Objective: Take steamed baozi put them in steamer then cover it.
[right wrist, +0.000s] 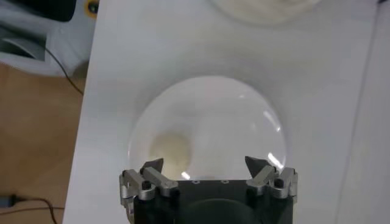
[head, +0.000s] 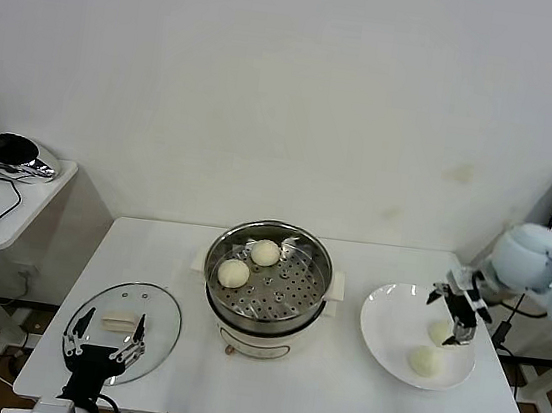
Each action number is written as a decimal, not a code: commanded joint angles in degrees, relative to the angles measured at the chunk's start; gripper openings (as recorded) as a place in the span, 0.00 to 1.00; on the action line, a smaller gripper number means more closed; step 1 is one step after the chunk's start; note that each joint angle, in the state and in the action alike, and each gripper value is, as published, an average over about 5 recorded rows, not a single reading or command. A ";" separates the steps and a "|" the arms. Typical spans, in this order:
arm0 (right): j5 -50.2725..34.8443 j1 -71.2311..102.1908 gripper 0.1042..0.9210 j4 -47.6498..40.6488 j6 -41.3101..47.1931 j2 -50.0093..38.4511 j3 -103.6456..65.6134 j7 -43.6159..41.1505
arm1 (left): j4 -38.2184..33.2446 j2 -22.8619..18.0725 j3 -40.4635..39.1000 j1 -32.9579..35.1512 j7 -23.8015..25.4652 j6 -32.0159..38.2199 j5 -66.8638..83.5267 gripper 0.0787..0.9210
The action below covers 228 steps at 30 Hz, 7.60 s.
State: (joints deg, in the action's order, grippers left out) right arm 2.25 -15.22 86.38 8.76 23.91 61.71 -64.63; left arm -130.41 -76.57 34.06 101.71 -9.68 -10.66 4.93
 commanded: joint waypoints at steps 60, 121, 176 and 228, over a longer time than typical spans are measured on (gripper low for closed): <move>-9.89 -23.90 0.60 -4.81 -0.88 11.95 2.28 -2.22 | -1.48 -0.49 -0.85 0.70 -0.19 0.17 -0.75 0.88; -5.23 -22.13 0.88 -3.41 -20.63 36.63 12.06 2.30 | -2.38 -1.08 0.96 -0.27 -0.37 0.18 0.40 0.88; 18.81 30.48 0.88 -28.02 -5.34 14.80 -36.80 4.41 | -2.39 -0.28 -1.43 0.62 -0.33 0.16 -1.92 0.88; -30.35 -34.24 0.65 3.77 19.63 21.68 17.14 9.91 | -1.22 -0.28 -3.16 -1.67 -0.45 0.86 -2.46 0.88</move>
State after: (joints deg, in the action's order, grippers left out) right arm -12.86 -32.74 83.10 20.62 36.55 64.81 -58.04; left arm -131.67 -76.85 31.15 100.08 -10.10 -9.95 2.62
